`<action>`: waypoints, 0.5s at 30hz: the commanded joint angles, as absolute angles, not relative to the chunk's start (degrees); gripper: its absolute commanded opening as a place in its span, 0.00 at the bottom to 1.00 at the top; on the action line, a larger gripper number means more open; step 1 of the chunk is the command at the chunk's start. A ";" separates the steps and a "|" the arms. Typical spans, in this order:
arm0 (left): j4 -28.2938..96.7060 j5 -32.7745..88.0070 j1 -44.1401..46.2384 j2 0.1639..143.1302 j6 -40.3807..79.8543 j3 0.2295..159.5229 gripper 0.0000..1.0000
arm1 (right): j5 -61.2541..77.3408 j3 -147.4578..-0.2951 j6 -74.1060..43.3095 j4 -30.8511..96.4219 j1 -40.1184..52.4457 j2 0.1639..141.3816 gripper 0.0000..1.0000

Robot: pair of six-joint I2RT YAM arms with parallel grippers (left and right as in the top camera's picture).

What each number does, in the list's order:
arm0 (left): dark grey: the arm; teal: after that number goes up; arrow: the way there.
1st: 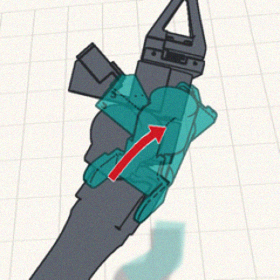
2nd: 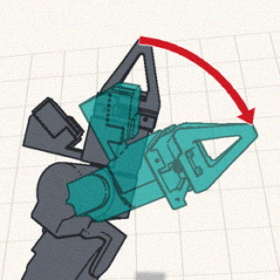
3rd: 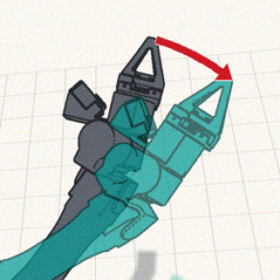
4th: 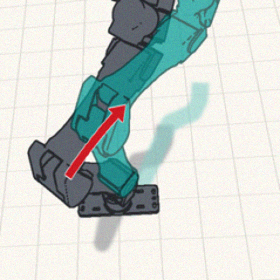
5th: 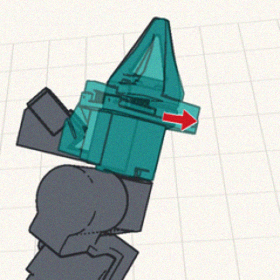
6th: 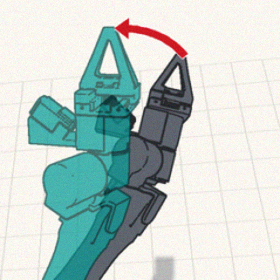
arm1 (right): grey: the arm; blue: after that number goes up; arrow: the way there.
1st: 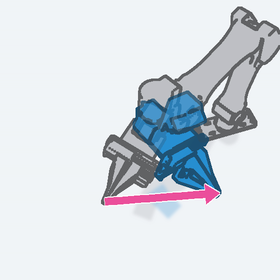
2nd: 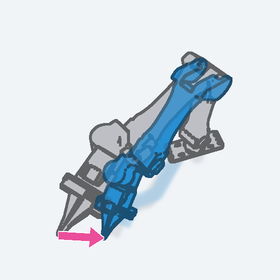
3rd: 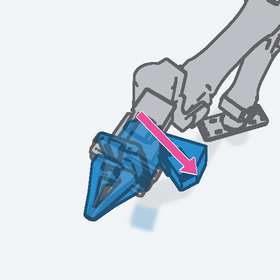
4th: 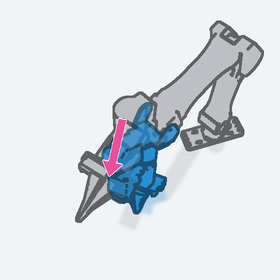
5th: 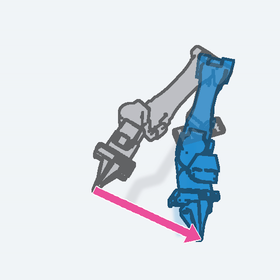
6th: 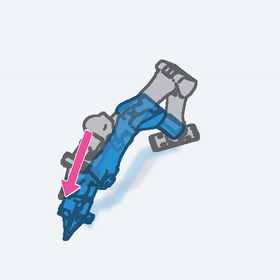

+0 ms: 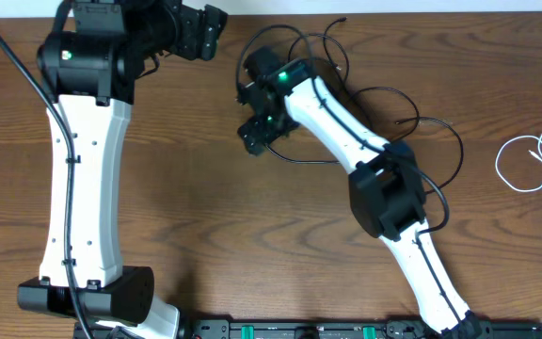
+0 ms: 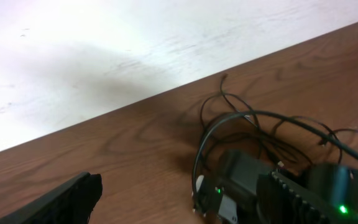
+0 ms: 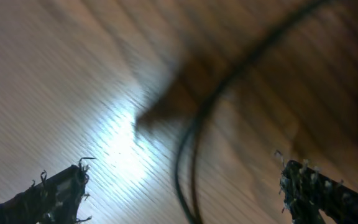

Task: Untangle cables

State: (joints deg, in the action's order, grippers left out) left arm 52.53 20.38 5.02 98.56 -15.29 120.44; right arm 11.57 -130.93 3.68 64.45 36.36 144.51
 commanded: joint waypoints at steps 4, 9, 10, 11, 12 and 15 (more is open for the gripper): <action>52.38 19.88 4.23 97.95 -15.77 120.11 0.84 | 11.55 -131.02 2.13 62.41 38.37 145.10 0.98; 52.36 19.90 4.23 97.51 -15.77 120.11 0.84 | 11.62 -131.02 1.50 62.30 38.46 145.88 0.95; 52.31 19.90 4.23 97.38 -15.79 120.11 0.84 | 11.62 -131.02 1.50 62.28 38.48 146.12 0.94; 52.25 19.90 4.23 97.27 -15.77 120.11 0.84 | 11.53 -131.02 1.52 62.24 38.57 146.28 0.92; 52.25 19.90 4.23 97.17 -15.77 120.11 0.84 | 11.55 -131.02 1.52 62.17 38.57 146.39 0.90; 52.27 19.90 4.23 96.79 -15.77 120.11 0.84 | 11.51 -131.02 1.50 61.93 38.54 146.39 0.89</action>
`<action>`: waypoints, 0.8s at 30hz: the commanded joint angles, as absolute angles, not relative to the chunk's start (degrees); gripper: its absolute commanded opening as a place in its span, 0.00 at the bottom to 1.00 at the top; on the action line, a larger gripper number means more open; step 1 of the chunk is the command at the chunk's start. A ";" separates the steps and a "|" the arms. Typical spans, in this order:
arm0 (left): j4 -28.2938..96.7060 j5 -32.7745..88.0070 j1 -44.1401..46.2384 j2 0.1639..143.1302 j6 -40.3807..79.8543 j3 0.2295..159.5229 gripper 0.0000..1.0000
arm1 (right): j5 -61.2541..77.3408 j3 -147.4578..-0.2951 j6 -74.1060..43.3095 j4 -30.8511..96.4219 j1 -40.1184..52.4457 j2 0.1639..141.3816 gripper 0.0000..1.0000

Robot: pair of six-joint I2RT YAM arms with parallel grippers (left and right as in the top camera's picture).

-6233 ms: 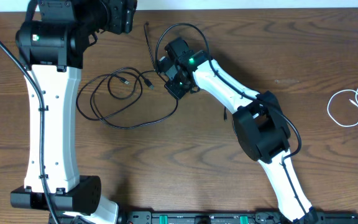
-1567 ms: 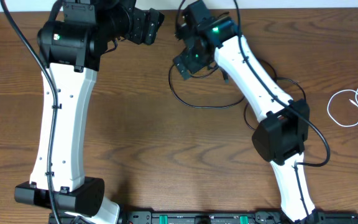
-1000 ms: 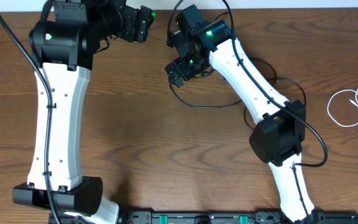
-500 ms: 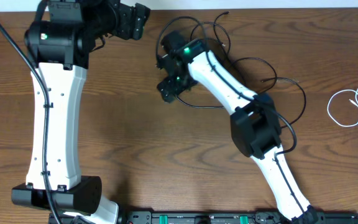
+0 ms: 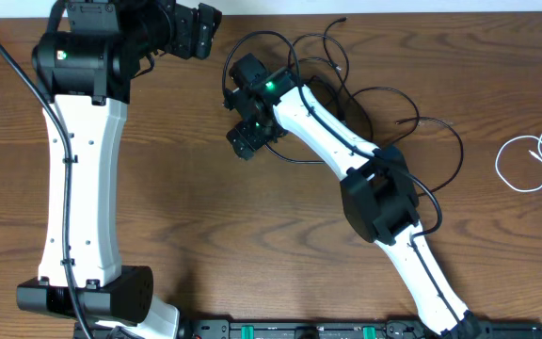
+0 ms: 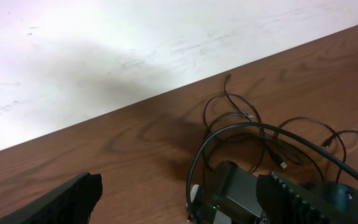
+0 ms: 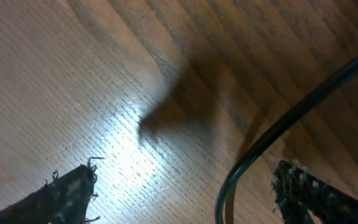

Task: Untangle cables

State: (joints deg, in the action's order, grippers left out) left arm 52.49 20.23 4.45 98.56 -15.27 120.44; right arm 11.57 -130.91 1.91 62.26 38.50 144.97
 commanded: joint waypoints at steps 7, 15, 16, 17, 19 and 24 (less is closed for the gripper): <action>52.29 19.88 4.23 95.68 -15.79 120.11 0.84 | 11.49 -131.02 0.86 61.47 38.00 146.39 0.80; 52.29 19.86 4.23 95.39 -15.79 120.11 0.84 | 10.44 -131.00 0.89 62.00 37.76 146.39 0.77; 52.29 19.86 4.23 95.39 -15.79 120.11 0.84 | 10.41 -131.00 0.89 62.11 37.69 146.39 0.76; 52.29 19.86 4.23 95.37 -15.79 120.11 0.84 | 10.44 -131.00 0.89 62.15 37.67 146.39 0.76; 52.34 19.86 4.23 95.37 -15.79 120.11 0.84 | 10.00 -131.00 0.89 62.15 37.63 146.39 0.75; 52.40 19.86 4.23 95.35 -15.79 120.11 0.84 | 9.76 -130.56 0.89 62.19 37.54 146.39 0.73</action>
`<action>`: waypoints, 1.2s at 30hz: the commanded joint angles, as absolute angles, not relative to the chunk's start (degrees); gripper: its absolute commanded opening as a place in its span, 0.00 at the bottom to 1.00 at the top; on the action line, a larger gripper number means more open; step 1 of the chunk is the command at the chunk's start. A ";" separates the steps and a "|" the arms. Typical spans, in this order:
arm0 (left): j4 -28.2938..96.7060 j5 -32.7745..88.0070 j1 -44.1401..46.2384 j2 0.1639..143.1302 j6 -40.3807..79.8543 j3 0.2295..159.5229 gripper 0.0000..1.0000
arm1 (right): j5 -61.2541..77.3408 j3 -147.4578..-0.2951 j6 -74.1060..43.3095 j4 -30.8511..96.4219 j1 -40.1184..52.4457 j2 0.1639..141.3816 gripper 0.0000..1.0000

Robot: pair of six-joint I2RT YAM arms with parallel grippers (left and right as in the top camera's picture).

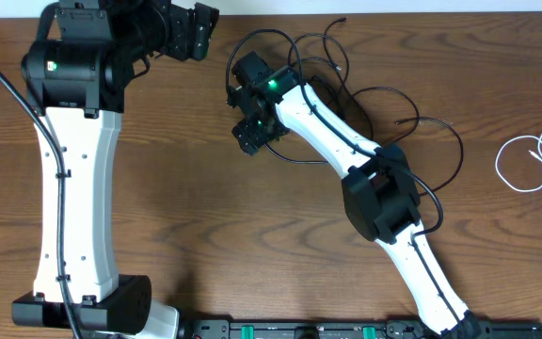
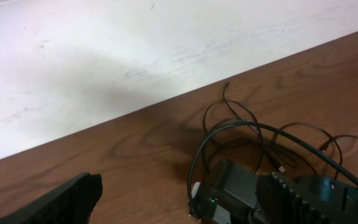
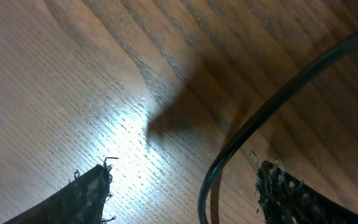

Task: Untangle cables

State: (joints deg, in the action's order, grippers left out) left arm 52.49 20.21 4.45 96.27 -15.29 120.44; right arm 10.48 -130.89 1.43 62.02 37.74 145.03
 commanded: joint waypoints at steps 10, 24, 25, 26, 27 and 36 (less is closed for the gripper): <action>52.42 19.88 4.23 95.29 -15.79 120.11 0.84 | 9.37 -126.15 0.89 61.23 37.32 146.39 0.68; 52.62 19.84 4.23 93.84 -15.81 120.11 0.84 | 9.32 -125.80 0.67 60.53 36.58 146.32 0.01; 52.64 19.84 4.23 93.76 -15.81 120.11 0.84 | 9.34 -125.80 0.69 60.53 36.45 146.12 0.01; 52.66 19.81 4.23 93.73 -15.84 120.11 0.84 | 9.30 -125.86 0.75 60.36 36.32 145.95 0.01; 52.64 19.81 4.12 93.73 -15.84 120.11 0.84 | 9.34 -125.99 0.91 60.05 36.12 145.56 0.01; 52.69 19.84 1.93 93.76 -15.81 120.11 0.84 | 9.37 -127.72 0.89 57.78 31.11 134.85 0.01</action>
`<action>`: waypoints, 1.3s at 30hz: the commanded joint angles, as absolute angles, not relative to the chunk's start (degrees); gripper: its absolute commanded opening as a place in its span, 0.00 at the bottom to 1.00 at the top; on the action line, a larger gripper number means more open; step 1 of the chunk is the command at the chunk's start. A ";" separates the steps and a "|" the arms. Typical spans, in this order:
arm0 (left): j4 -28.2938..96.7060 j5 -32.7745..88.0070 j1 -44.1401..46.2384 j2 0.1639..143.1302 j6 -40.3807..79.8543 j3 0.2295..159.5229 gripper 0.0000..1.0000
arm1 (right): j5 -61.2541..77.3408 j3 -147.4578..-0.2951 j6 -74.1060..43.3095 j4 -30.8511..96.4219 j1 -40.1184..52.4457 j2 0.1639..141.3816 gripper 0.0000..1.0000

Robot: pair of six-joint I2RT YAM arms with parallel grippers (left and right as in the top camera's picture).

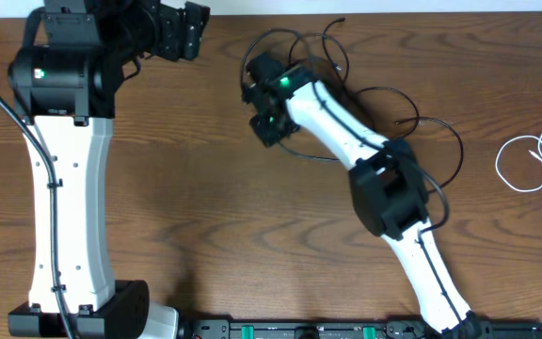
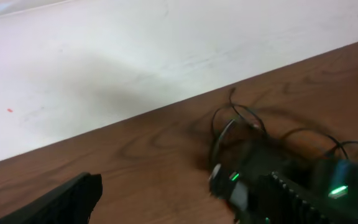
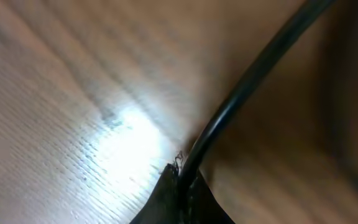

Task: Untangle cables
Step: 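Pull the black strand up and to the far right with the right gripper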

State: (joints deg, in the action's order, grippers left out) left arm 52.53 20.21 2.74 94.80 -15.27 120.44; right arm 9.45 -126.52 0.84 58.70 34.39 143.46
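Observation:
A tangle of black cables (image 1: 346, 71) lies at the back middle of the wooden table. My right gripper (image 1: 265, 121) sits at the tangle's left edge, shut on one black cable strand (image 3: 247, 81) that runs up and right from the pinched fingertips (image 3: 182, 193). My left gripper (image 1: 184, 30) hovers open near the table's back edge, left of the tangle, nothing between its fingers (image 2: 61, 199). The left wrist view shows the tangle (image 2: 241, 121) and the right arm ahead, blurred.
A white cable (image 1: 534, 160) lies coiled at the right edge of the table (image 1: 205, 207). A white wall (image 2: 135, 56) rises behind the back edge. A black rail (image 1: 346, 330) runs along the front.
My right gripper has gone from open around the black strand to shut on it, and has shifted slightly right. My left arm has drawn a little further left.
My right gripper stood open low over the wood at the tangle's left side, a black strand between its fingers. It stayed open there through the following moments, shifting slightly. Now its jaws are pinched on that strand. My left gripper stayed open at the back.

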 commanded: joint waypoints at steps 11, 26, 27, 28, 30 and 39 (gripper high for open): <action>52.71 19.92 1.93 93.80 -15.77 120.11 0.84 | 9.39 -127.72 -0.86 57.60 25.02 116.95 0.01; 52.66 24.01 1.96 93.82 -15.38 120.11 0.84 | -5.87 -127.76 -1.04 55.35 24.45 93.10 0.01; 52.66 24.01 1.96 93.82 -15.35 120.11 0.84 | -8.05 -127.76 -0.14 55.42 24.10 92.27 0.01; 52.66 23.99 1.96 93.82 -15.35 120.11 0.84 | -10.28 -127.76 0.62 55.51 23.90 91.48 0.01; 52.66 24.01 1.96 93.82 -15.35 120.11 0.84 | -14.24 -127.76 1.61 55.48 22.83 90.56 0.01; 52.75 23.99 1.96 93.82 -15.35 120.11 0.84 | -21.08 -127.76 1.65 57.47 10.02 90.76 0.01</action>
State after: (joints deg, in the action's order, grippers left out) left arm 52.56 22.85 2.09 94.80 -15.25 120.44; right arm -17.12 -127.37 1.54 56.95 13.93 90.37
